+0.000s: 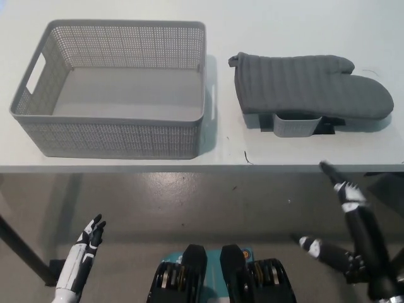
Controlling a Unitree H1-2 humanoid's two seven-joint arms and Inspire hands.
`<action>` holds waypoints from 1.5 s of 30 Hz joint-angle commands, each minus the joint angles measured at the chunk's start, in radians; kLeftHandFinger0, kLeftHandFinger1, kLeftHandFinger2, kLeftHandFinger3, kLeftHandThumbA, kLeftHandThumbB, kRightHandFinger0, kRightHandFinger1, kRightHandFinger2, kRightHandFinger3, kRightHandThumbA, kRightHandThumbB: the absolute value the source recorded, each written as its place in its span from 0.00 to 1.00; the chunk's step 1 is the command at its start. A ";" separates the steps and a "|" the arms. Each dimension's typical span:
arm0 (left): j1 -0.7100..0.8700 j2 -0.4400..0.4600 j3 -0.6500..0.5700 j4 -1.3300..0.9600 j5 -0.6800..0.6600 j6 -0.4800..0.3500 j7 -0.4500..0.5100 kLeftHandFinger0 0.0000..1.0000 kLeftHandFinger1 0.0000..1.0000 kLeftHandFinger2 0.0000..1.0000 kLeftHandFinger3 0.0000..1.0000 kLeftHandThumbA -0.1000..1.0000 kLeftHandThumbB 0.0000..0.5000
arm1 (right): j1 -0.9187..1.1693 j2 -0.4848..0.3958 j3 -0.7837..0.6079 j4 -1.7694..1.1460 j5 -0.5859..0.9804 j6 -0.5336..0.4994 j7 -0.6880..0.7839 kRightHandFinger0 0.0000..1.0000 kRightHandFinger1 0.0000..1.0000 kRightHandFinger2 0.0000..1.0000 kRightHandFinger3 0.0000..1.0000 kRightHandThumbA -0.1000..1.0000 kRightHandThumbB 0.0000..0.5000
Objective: Usethe right hand to pick up a oven gloves on top of a leveled container and place it into another larger container on the left side
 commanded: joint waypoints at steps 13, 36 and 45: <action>-0.014 0.027 0.033 -0.032 0.011 -0.127 0.032 1.00 1.00 1.00 1.00 1.00 1.00 | -0.450 -0.159 -0.014 -0.020 -0.470 0.386 0.284 1.00 1.00 1.00 1.00 1.00 0.70; -0.012 0.019 0.051 -0.033 0.013 -0.132 0.015 1.00 1.00 1.00 1.00 1.00 1.00 | -0.590 -0.184 0.119 0.311 -0.466 0.459 0.248 1.00 1.00 1.00 1.00 1.00 0.85; -0.007 0.018 0.048 -0.027 0.019 -0.132 0.021 1.00 1.00 1.00 1.00 1.00 1.00 | -0.589 -0.188 0.143 0.330 -0.464 0.465 0.250 1.00 1.00 1.00 1.00 1.00 0.91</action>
